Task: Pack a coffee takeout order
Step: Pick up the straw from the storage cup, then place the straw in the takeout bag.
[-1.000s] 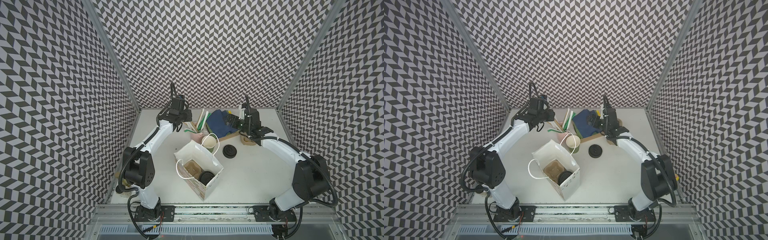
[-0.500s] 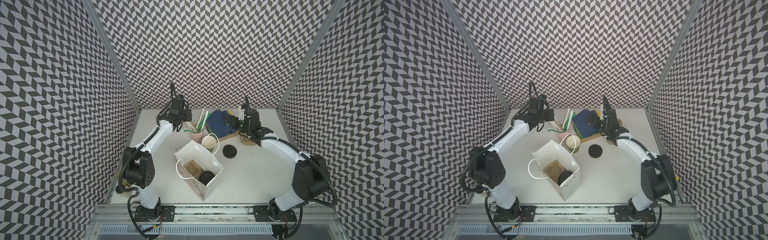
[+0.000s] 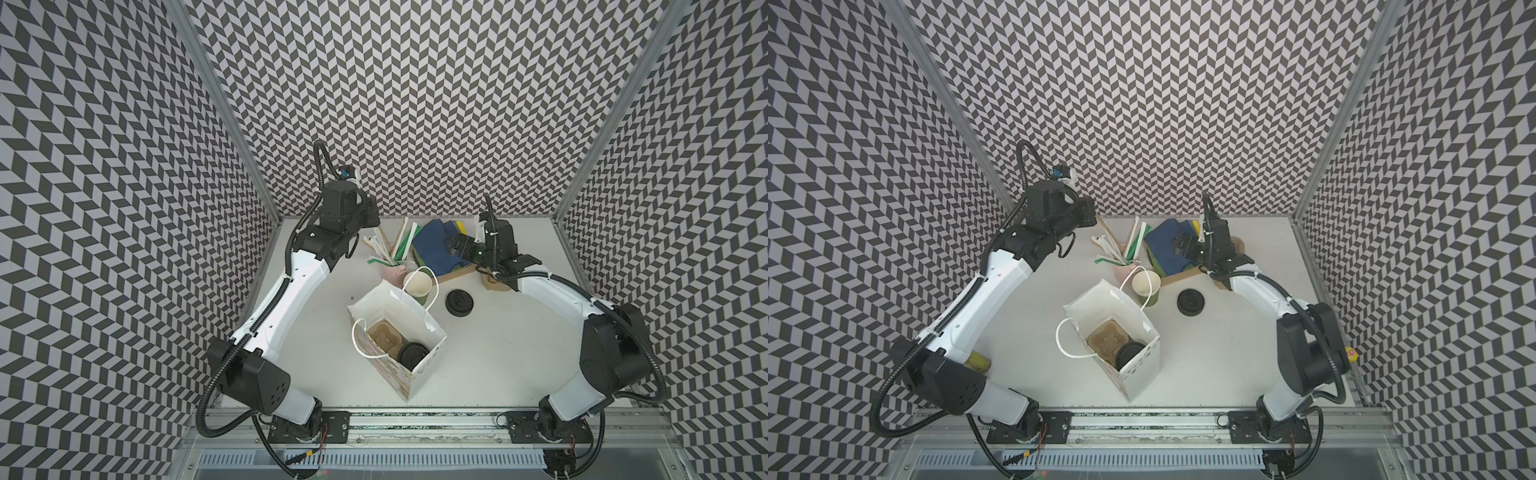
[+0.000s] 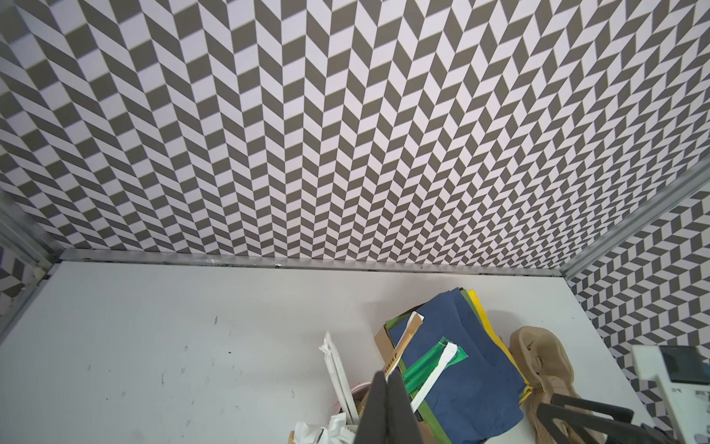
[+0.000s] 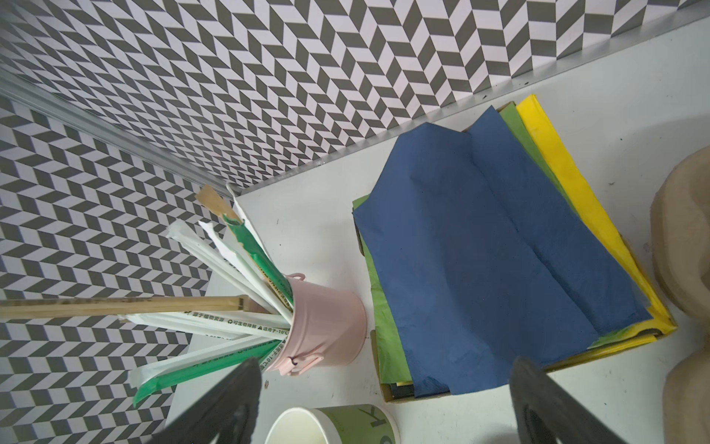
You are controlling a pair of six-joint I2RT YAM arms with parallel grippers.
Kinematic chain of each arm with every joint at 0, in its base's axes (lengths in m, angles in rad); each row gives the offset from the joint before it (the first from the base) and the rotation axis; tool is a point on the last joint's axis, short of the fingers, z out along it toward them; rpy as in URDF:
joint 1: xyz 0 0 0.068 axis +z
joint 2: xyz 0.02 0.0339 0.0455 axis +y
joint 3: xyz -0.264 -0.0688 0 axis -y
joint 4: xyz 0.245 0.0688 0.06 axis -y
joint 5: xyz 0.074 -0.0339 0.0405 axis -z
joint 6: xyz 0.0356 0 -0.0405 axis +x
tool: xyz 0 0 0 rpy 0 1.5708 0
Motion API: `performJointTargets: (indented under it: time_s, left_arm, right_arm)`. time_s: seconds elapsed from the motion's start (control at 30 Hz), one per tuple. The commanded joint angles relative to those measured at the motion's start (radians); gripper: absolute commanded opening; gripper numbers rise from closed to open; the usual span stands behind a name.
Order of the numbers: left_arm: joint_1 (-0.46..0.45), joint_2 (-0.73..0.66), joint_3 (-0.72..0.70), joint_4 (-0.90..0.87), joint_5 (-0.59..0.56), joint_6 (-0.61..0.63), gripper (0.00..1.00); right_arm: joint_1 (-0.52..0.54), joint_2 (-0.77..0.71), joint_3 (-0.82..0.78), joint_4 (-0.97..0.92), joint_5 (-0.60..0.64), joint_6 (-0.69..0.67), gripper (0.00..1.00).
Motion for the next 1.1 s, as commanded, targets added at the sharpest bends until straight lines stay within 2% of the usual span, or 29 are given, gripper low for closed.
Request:
performJointTargets:
  time_s: [0.0,0.27,0.43,0.63,0.73,0.83,0.93,1.07]
  left_arm:
    - [-0.010,-0.077,0.031,-0.070,-0.065,-0.006,0.00]
    - [-0.158,-0.259,0.134,-0.206,-0.227,0.026,0.00]
    - [-0.205,-0.347,0.181,-0.293,-0.230,0.015,0.00]
    - [-0.299,-0.369,0.222,-0.383,-0.181,-0.038,0.00]
    - [-0.356,-0.367,0.222,-0.414,-0.192,-0.051,0.00]
    - [-0.393,-0.365,0.190,-0.433,-0.211,-0.089,0.00]
    - [-0.422,-0.374,0.141,-0.435,-0.216,-0.116,0.00]
    - [-0.442,-0.395,0.119,-0.444,-0.219,-0.140,0.00]
  right_arm:
    - [0.006,0.017,0.038,0.014,0.022,-0.025,0.99]
    - [0.022,0.153,0.150,-0.098,0.073,-0.079,0.97]
    - [0.045,0.197,0.188,-0.119,0.156,-0.107,0.91]
    - [0.046,0.258,0.247,-0.170,0.190,-0.125,0.77]
    - [0.053,0.257,0.233,-0.161,0.200,-0.129,0.62]
    - [0.058,0.253,0.228,-0.160,0.222,-0.132,0.60]
    - [0.058,0.261,0.225,-0.160,0.225,-0.135,0.50]
    - [0.057,0.268,0.224,-0.160,0.227,-0.133,0.44]
